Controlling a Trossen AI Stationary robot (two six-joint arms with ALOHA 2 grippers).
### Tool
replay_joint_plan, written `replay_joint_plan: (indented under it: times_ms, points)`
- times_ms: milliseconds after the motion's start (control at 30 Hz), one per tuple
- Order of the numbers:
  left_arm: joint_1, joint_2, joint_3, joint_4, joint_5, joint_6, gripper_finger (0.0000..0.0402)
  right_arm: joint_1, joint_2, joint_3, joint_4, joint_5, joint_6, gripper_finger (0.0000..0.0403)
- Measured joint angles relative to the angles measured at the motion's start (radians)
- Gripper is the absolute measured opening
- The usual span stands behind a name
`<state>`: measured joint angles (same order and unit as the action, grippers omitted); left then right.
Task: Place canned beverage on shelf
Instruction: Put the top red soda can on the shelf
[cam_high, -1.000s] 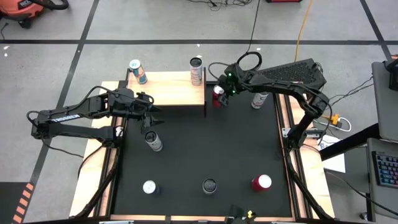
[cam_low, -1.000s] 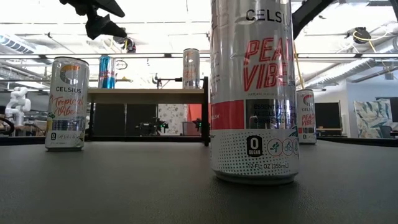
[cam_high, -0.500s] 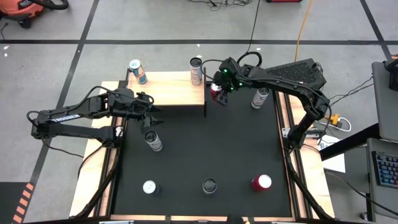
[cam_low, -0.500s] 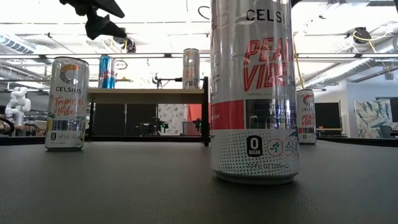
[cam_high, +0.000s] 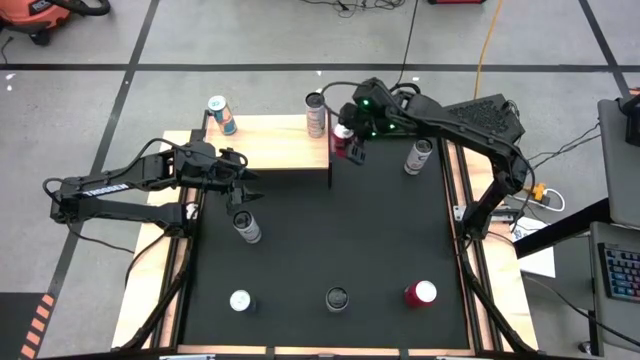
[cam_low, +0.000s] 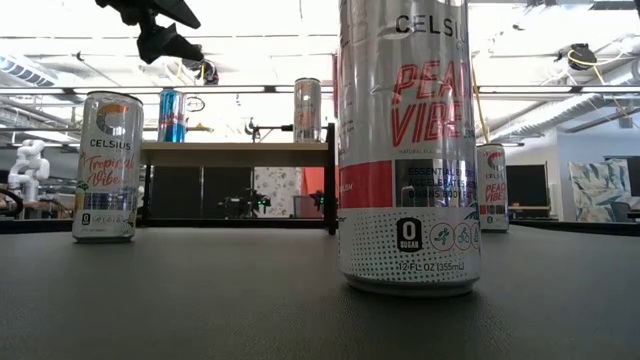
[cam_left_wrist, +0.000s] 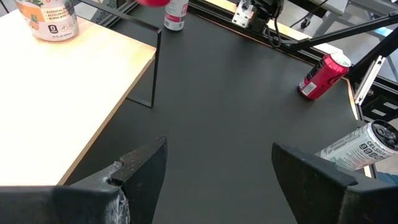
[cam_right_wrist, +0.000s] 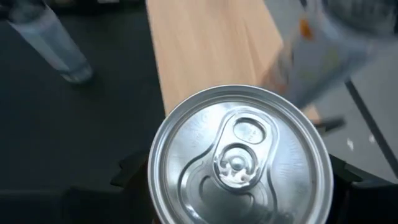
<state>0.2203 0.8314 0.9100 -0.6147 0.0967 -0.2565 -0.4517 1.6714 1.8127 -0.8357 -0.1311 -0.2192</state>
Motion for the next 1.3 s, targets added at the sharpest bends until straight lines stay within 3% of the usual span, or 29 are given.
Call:
replay_joint_plan:
  times_ms: [200, 1033, 1300]
  points:
    - [0.000, 0.000, 0.000, 0.000, 0.000, 0.000, 0.0292, 0.028, 0.000, 0.025, 0.075, -0.004, -0.009, 0.0266]
    - [0.000, 0.000, 0.000, -0.008, 0.000, 0.010, 0.0292, 0.052, 0.145, 0.024, 0.453, -0.221, 0.039, 0.0266]
    - [0.002, 0.000, 0.000, -0.022, -0.005, 0.011, 0.0292, 0.052, 0.198, 0.025, 0.491, -0.243, 0.042, 0.0266]
